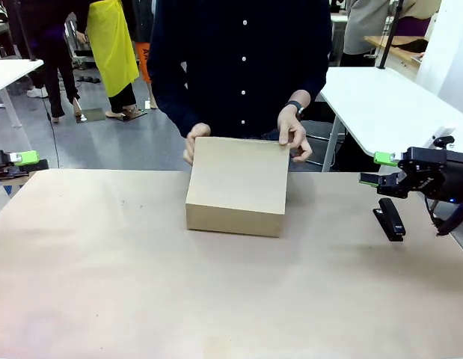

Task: Pack the items into the box.
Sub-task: Close the Mailer Box.

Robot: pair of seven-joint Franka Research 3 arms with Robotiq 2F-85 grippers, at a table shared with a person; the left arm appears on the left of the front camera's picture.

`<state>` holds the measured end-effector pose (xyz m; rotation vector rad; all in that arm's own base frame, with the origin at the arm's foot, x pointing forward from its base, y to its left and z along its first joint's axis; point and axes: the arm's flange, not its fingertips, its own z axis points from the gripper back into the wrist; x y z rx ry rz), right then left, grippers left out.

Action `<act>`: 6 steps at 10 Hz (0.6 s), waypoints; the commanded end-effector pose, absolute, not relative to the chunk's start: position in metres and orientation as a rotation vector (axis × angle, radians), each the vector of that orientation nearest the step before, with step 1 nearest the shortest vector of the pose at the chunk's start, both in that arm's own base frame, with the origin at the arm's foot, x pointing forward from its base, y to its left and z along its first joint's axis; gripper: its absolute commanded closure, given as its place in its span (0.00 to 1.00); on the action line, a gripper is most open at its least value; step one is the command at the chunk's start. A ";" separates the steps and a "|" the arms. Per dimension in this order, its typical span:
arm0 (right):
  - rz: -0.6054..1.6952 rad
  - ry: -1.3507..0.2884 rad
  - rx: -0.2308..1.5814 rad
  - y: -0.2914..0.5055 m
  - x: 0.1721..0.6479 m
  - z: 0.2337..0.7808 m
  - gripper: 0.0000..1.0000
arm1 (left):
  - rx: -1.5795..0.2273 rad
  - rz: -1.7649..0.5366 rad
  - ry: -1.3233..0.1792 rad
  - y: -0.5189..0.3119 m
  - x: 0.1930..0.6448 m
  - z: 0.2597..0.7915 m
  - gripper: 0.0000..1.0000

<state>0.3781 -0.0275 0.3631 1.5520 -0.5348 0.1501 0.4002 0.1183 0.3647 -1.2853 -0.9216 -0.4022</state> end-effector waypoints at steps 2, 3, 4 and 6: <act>0.172 -0.548 1.555 -0.026 0.378 0.366 0.18 | -1.279 -0.412 -0.936 0.120 0.398 0.368 0.31; 0.172 -0.548 1.555 -0.026 0.378 0.366 0.18 | -1.279 -0.412 -0.936 0.120 0.398 0.368 0.31; 0.172 -0.548 1.555 -0.026 0.378 0.366 0.18 | -1.279 -0.412 -0.936 0.120 0.398 0.368 0.31; 0.172 -0.548 1.555 -0.026 0.378 0.366 0.18 | -1.279 -0.412 -0.936 0.120 0.398 0.368 0.31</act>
